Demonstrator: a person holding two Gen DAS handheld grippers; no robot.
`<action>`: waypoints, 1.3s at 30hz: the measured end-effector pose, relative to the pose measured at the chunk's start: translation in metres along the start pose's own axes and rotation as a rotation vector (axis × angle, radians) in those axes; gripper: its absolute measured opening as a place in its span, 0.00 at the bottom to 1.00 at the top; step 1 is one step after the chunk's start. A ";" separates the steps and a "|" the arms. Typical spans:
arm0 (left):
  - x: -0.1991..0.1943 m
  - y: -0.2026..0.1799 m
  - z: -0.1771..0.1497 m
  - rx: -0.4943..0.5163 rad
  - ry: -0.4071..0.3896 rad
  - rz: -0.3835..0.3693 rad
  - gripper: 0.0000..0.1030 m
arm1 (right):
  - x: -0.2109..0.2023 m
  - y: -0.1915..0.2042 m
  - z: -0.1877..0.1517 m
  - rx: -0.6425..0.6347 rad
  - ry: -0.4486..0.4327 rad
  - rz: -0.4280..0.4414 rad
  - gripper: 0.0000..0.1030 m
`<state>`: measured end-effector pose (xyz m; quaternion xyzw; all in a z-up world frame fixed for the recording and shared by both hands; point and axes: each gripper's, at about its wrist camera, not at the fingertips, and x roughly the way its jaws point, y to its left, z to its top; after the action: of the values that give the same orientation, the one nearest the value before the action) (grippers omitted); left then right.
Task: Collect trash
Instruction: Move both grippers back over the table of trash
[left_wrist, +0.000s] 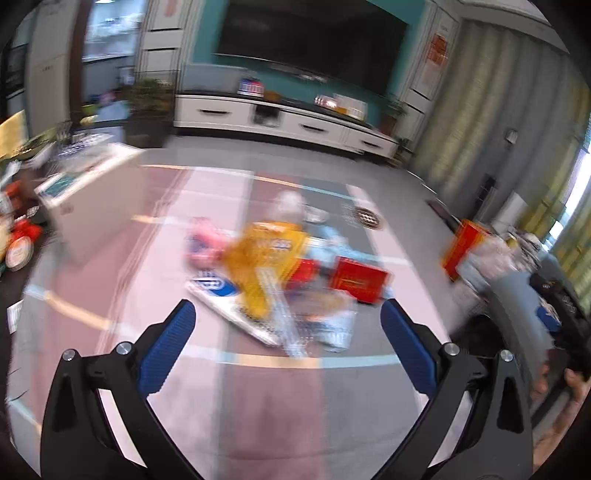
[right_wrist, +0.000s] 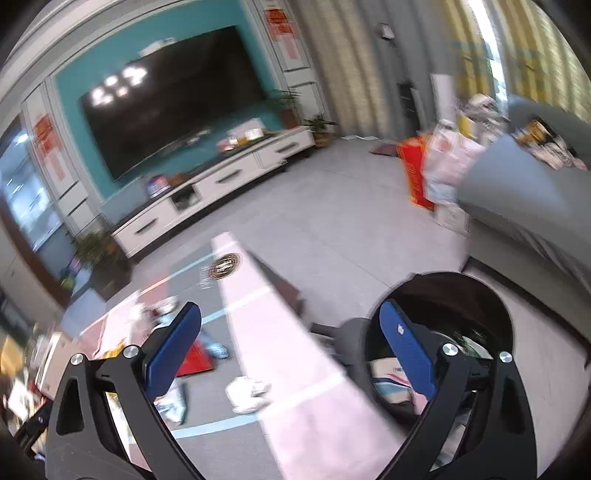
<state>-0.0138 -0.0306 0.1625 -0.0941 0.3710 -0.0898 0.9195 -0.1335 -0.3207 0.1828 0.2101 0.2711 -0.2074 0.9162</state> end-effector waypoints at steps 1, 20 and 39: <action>-0.001 0.017 -0.002 -0.037 -0.010 0.011 0.97 | 0.001 0.013 -0.002 -0.031 -0.003 0.026 0.93; 0.047 0.090 -0.035 -0.163 0.052 0.058 0.97 | 0.064 0.141 -0.086 -0.354 0.166 0.205 0.93; 0.048 0.094 -0.036 -0.147 0.061 0.090 0.97 | 0.071 0.155 -0.106 -0.420 0.185 0.194 0.93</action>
<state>0.0043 0.0450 0.0828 -0.1416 0.4085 -0.0237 0.9014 -0.0460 -0.1590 0.1028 0.0579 0.3696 -0.0376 0.9266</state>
